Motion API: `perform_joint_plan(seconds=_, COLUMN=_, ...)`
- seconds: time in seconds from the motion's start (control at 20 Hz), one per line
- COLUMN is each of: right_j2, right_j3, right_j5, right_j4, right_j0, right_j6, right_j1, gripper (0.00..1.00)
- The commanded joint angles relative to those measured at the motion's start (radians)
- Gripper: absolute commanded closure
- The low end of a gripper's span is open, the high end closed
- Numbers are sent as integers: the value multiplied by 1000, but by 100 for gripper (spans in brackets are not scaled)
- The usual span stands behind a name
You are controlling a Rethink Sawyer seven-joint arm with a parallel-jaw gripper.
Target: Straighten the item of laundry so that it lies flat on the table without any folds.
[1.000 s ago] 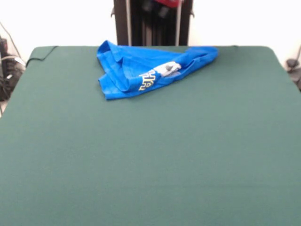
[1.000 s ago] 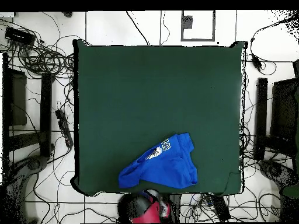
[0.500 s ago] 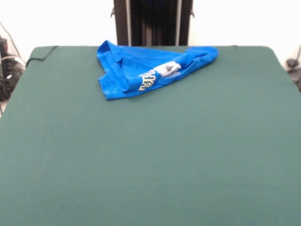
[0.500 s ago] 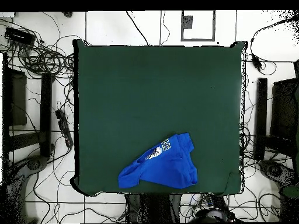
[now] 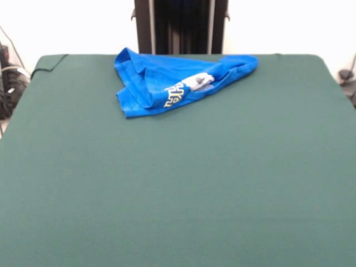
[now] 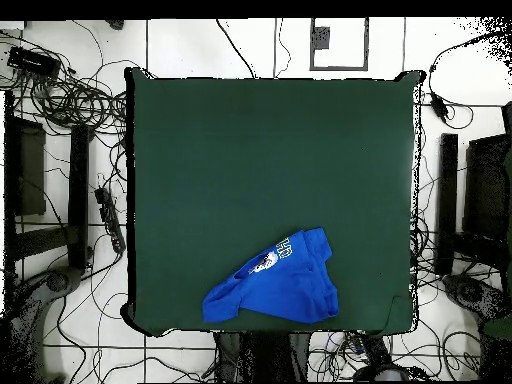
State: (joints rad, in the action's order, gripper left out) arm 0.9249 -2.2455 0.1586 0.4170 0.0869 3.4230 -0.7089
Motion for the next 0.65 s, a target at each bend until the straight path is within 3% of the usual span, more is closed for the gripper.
perform_joint_plan(seconds=0.05, right_j2=-185, right_j3=71, right_j5=102, right_j4=-118, right_j0=-43, right_j6=-123, right_j1=-17, gripper=0)
perform_joint_plan(seconds=0.2, right_j2=-153, right_j3=135, right_j5=215, right_j4=-194, right_j0=-101, right_j6=-181, right_j1=-6, gripper=0)
perform_joint_plan(seconds=0.65, right_j2=-175, right_j3=294, right_j5=348, right_j4=-226, right_j0=-220, right_j6=-48, right_j1=76, gripper=0)
